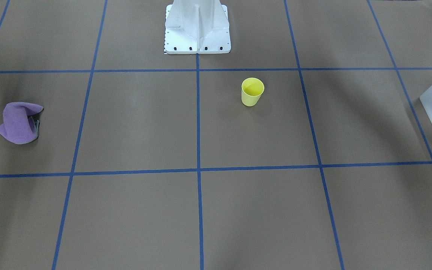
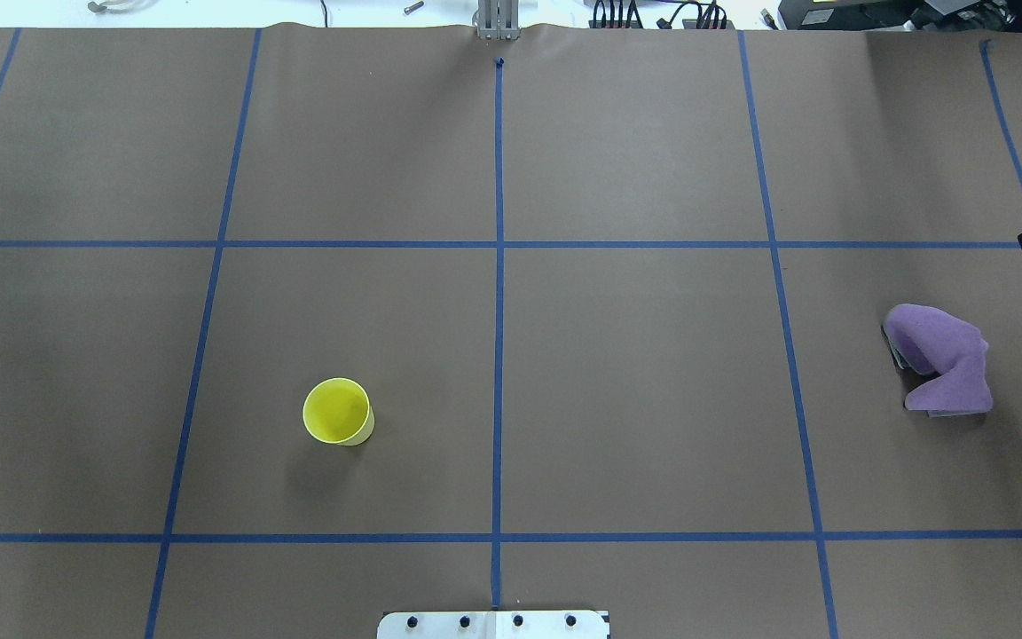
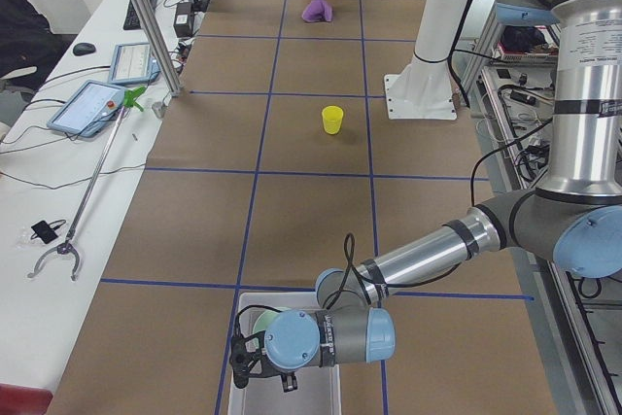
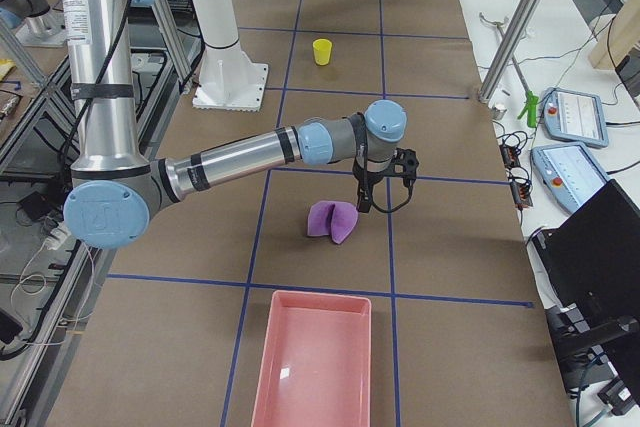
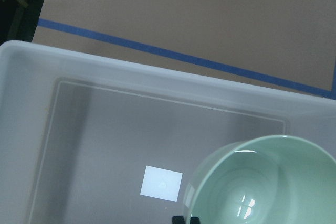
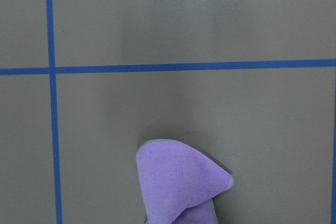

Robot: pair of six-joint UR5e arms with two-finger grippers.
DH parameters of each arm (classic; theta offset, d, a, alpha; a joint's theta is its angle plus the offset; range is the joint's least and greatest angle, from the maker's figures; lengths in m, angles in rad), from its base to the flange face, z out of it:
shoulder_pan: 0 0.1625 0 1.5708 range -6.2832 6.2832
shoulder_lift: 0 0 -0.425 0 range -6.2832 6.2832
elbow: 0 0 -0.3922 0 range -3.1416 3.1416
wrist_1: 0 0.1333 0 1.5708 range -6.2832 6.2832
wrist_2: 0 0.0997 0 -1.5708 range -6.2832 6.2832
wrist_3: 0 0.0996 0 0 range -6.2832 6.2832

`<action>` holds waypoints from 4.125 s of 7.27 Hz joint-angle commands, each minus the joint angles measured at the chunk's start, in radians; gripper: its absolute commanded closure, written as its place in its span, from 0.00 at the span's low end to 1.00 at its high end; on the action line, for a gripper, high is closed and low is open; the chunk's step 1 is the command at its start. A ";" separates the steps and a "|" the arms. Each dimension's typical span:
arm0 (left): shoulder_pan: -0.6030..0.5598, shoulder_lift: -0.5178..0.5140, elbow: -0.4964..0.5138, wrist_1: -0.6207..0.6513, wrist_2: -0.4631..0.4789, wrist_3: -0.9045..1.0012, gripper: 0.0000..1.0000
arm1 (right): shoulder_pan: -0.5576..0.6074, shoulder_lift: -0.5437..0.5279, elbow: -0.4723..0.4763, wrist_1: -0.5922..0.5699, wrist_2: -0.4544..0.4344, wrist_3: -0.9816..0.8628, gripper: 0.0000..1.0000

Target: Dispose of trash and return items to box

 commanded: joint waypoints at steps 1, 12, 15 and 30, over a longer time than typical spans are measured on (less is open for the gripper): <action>0.049 0.024 0.015 -0.125 0.001 -0.135 1.00 | -0.009 -0.001 -0.002 0.000 0.000 0.000 0.00; 0.078 -0.004 -0.173 -0.106 -0.048 -0.165 0.01 | -0.214 -0.009 -0.060 0.010 -0.059 -0.003 0.00; 0.077 -0.056 -0.261 0.003 -0.041 -0.168 0.01 | -0.234 -0.003 -0.255 0.239 -0.059 -0.002 0.06; 0.976 -0.171 -0.841 0.078 0.371 -1.350 0.02 | 0.279 -0.014 -0.016 -0.124 -0.118 -0.382 1.00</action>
